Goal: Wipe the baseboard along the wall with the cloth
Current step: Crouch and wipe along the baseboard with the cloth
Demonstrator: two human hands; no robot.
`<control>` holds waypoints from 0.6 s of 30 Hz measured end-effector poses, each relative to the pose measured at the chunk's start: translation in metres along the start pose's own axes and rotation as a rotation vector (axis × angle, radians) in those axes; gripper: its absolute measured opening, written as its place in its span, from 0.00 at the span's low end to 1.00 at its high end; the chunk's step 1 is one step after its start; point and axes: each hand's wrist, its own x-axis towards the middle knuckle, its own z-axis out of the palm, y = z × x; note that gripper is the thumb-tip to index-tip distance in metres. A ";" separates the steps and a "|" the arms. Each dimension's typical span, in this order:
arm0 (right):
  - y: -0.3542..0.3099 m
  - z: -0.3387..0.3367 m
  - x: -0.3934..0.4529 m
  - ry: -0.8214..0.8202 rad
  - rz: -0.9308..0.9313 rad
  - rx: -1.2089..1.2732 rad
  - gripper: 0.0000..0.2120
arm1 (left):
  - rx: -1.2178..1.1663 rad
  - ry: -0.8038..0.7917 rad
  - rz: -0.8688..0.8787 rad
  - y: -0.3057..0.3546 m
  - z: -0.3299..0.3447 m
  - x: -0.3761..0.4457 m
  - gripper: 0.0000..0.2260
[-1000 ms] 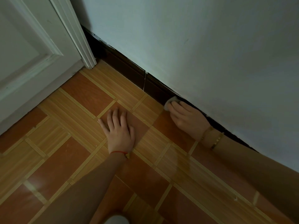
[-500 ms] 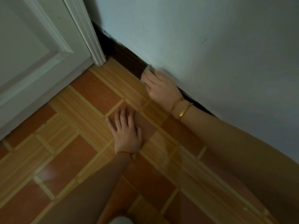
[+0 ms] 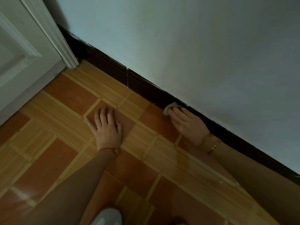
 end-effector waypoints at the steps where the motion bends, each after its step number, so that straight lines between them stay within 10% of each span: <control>1: -0.001 -0.002 0.002 -0.001 0.004 0.003 0.20 | 0.004 0.011 0.012 0.002 0.000 -0.001 0.20; 18: -0.002 0.003 -0.007 0.073 0.078 0.026 0.12 | -0.070 -0.026 -0.019 0.033 0.007 -0.025 0.22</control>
